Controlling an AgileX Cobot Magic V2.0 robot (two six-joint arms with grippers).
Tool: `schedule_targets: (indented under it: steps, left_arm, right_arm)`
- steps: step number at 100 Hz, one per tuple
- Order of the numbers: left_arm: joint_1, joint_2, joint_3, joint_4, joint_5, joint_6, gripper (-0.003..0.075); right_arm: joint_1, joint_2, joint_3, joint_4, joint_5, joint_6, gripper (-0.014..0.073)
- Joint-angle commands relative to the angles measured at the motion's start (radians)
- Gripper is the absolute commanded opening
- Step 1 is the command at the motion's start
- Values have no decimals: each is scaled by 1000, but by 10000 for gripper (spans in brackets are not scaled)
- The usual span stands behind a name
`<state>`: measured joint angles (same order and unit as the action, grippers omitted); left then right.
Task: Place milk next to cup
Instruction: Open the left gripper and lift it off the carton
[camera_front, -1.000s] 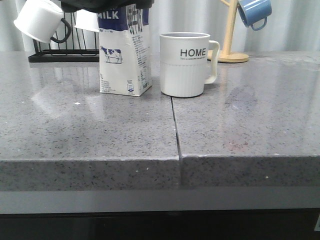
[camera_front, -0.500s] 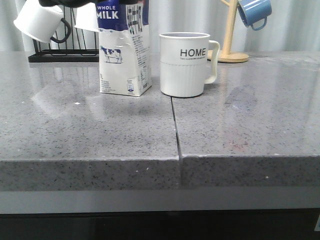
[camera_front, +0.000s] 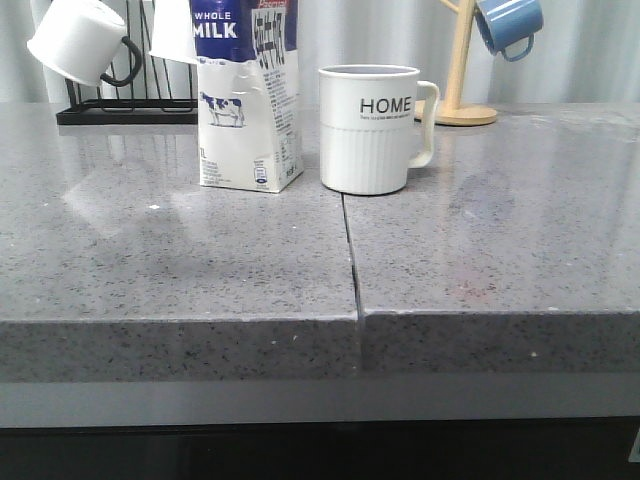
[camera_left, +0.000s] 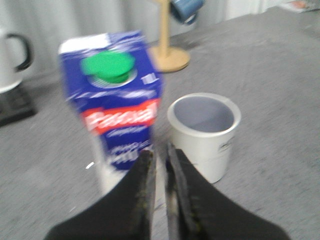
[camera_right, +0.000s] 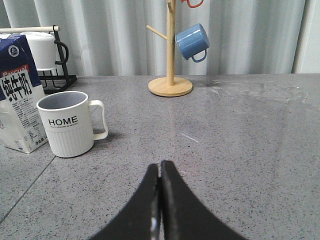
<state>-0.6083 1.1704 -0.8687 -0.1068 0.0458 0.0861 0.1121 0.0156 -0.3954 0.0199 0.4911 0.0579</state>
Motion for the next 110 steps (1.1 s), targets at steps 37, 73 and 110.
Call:
schedule_targets:
  steps: [37, 73, 110]
  left_arm:
    - [387, -352, 141, 39, 123, -79, -20]
    - [564, -652, 377, -23, 90, -79, -20]
    - [571, -893, 584, -23, 80, -79, -21]
  right_arm:
    - [-5, 14, -23, -8, -75, -5, -67]
    - [-5, 14, -23, -8, -75, -5, -67]
    - [-5, 14, -23, -8, -75, -5, -67]
